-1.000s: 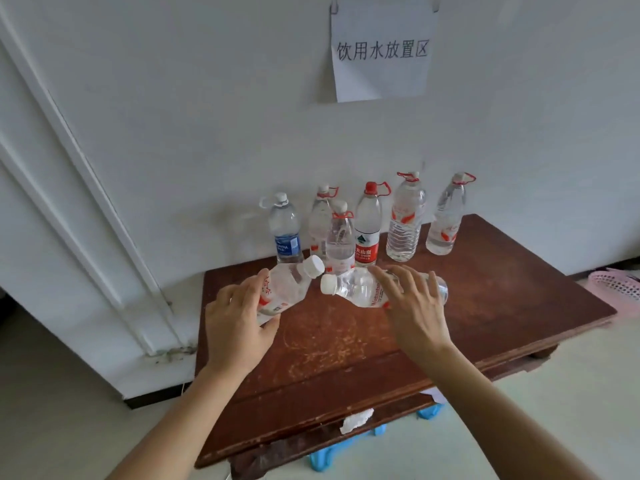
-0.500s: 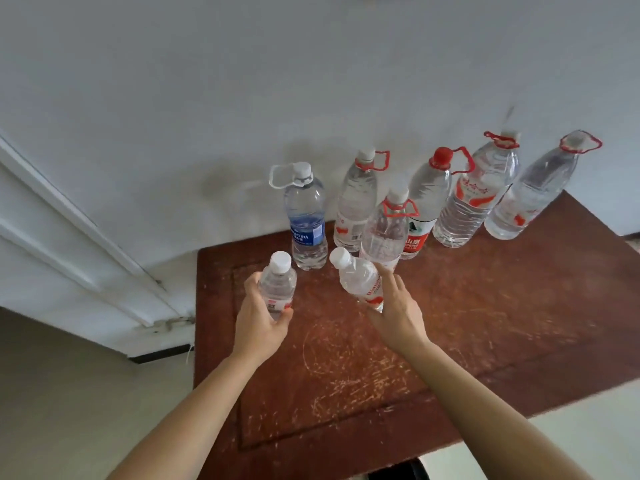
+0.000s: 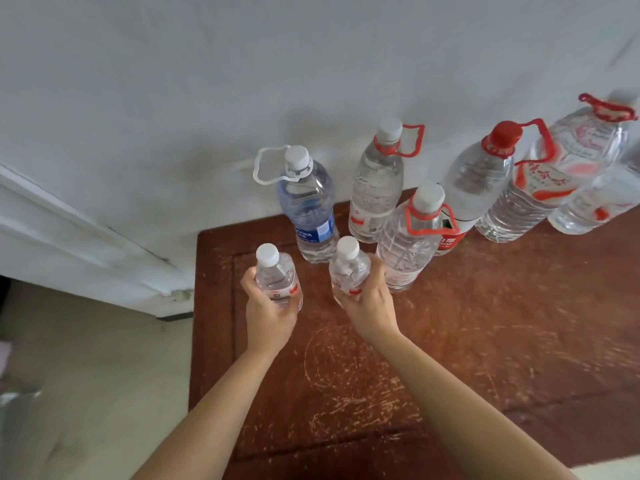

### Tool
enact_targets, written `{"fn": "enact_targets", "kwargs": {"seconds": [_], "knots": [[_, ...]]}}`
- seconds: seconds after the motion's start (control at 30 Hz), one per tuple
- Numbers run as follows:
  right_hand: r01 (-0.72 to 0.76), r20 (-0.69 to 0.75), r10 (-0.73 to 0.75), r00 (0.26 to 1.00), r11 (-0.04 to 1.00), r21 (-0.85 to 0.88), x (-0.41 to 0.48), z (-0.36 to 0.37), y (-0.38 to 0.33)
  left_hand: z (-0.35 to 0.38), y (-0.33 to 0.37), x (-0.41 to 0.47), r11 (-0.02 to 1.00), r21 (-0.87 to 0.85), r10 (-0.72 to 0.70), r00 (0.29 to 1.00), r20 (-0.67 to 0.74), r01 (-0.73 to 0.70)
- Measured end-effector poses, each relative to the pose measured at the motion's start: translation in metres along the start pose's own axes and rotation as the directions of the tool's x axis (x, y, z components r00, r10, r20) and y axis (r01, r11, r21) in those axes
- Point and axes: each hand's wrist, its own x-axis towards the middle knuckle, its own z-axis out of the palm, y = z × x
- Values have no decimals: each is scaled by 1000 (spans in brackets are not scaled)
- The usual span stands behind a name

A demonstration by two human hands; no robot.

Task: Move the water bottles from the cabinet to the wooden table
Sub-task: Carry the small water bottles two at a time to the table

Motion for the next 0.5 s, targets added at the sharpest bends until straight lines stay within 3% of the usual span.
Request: {"fn": "enact_targets", "kwargs": {"seconds": [0.3,0.5], "knots": [[-3,83,4,997,1000,-13,-8,-7,13,-3,-13,-8,998,53,-33,999,21,32],[2,71,9,997,989,-151,-33,-22,5,-17,-8,-24,988,149,-53,997,57,44]]}}
